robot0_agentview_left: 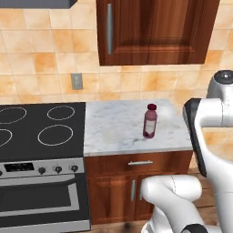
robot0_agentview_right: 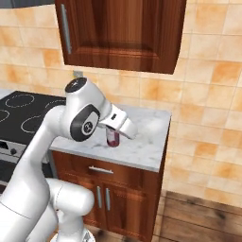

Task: There is a wine glass and glass cup on the dining counter. Place the wine bottle next to the wine glass and the juice bottle next to the glass cup.

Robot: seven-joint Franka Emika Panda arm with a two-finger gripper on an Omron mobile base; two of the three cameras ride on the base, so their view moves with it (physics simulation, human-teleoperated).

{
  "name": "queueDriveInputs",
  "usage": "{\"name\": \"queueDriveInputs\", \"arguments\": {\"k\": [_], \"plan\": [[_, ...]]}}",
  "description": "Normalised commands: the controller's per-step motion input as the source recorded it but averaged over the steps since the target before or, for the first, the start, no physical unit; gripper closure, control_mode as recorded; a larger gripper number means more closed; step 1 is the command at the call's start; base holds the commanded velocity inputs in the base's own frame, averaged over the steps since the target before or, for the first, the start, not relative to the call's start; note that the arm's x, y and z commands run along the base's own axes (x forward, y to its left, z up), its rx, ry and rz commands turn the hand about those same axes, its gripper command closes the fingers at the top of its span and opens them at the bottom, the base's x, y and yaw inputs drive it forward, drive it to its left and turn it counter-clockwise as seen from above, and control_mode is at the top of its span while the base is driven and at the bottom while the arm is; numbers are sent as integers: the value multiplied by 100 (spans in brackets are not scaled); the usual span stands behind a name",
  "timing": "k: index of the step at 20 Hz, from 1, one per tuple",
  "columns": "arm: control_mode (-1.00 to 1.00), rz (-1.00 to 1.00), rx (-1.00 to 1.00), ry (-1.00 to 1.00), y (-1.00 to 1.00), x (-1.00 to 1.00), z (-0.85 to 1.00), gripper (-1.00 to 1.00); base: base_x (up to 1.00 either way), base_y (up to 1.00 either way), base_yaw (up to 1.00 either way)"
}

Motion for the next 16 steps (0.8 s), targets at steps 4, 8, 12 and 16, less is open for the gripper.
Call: {"name": "queueDriveInputs", "arguments": {"k": [4, 8, 12, 16], "plan": [[-100, 62, 25, 0, -2, 26, -11, -100, 0, 0, 0], [-100, 74, 22, -3, 0, 77, -36, -100, 0, 0, 0], [-100, 75, 14, -15, 0, 90, -61, -100, 0, 0, 0], [-100, 49, 16, -1, 0, 100, -2, -100, 0, 0, 0]]}}
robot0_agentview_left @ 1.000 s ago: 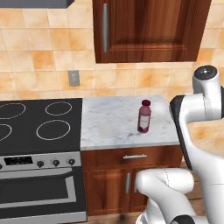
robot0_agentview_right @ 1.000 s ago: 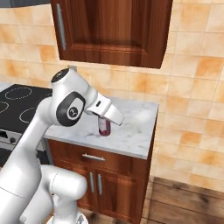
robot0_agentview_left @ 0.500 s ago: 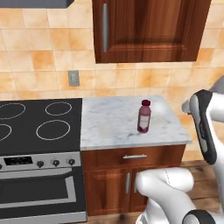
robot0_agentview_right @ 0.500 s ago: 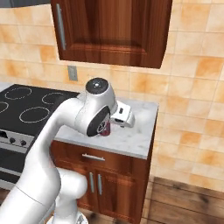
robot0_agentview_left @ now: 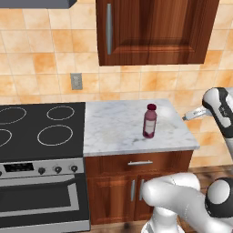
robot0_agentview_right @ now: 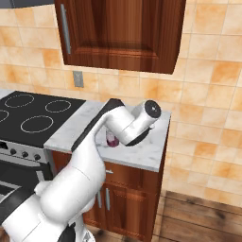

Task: There is a wine glass and glass cup on the dining counter. Place the wine bottle next to the wine glass and the juice bottle next to the glass cup.

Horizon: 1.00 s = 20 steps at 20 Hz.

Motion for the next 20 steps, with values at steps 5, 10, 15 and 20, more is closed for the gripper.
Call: {"name": "queueDriveInputs", "arguments": {"k": [5, 10, 15, 20], "plan": [[-100, 40, 13, -1, 12, 100, -2, -100, 0, 0, 0], [-100, 37, 9, 0, 18, 68, -6, -100, 0, 0, 0], [-100, 26, 4, 2, 8, 0, -4, -100, 0, 0, 0], [-100, 19, 1, -16, 19, 29, -17, -100, 0, 0, 0]]}}
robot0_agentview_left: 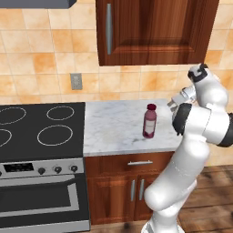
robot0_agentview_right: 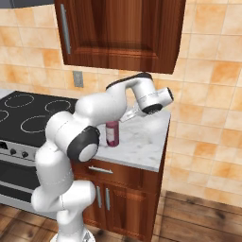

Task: There is a wine glass and glass cup on the dining counter. Place the wine bottle next to the wine glass and the juice bottle next to the glass cup.

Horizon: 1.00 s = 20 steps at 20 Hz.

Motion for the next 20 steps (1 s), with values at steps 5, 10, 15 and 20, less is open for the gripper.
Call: {"name": "queueDriveInputs", "arguments": {"k": [5, 10, 15, 20], "plan": [[-100, 4, 3, -16, 42, 14, -11, -100, 0, 0, 0], [-100, 0, 6, -10, 26, 5, -7, -100, 0, 0, 0], [-100, 0, 3, -4, 53, 3, -11, -100, 0, 0, 0], [-100, 0, 2, 0, 53, 1, -2, -100, 0, 0, 0]]}}
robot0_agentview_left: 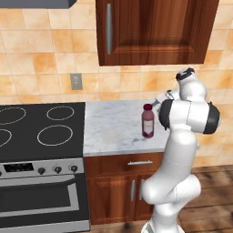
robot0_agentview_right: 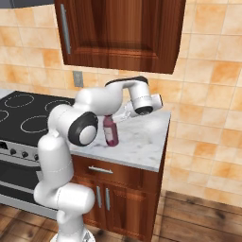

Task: There is a wine glass and glass cup on the dining counter. Place the wine bottle next to the wine glass and the juice bottle next to the glass cup.

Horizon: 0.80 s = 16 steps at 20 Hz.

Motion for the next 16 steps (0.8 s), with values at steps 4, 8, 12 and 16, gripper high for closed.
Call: {"name": "queueDriveInputs", "arguments": {"k": [4, 8, 12, 16], "plan": [[-100, -3, 7, 0, 8, 0, -1, -100, 0, 0, 0], [-100, -5, 9, 0, 0, 0, -1, -100, 0, 0, 0], [-100, -5, 10, 0, -4, 0, -3, -100, 0, 0, 0], [-100, -1, 13, -4, -34, 0, -7, -100, 0, 0, 0]]}}
